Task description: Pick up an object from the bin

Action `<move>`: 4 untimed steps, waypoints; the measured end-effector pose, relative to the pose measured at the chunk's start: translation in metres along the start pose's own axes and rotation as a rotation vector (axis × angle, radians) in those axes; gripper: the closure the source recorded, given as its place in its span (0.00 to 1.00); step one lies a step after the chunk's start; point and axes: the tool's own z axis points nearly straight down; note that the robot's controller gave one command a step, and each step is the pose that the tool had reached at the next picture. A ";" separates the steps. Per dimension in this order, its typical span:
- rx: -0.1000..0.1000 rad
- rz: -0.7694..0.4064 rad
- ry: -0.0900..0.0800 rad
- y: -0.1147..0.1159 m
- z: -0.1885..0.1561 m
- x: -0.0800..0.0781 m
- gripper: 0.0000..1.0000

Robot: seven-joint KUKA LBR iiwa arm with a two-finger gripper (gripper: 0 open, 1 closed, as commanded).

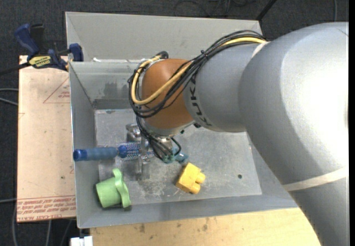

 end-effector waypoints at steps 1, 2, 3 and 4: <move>-0.001 0.001 -0.001 0.000 0.000 -0.001 0.00; -0.002 0.001 -0.002 0.000 0.000 -0.001 1.00; -0.001 0.002 -0.008 0.000 -0.064 -0.003 1.00; 0.000 0.002 -0.003 0.000 -0.074 -0.003 1.00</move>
Offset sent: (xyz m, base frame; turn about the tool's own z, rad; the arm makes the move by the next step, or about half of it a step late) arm 0.0000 0.0000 0.0000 0.0000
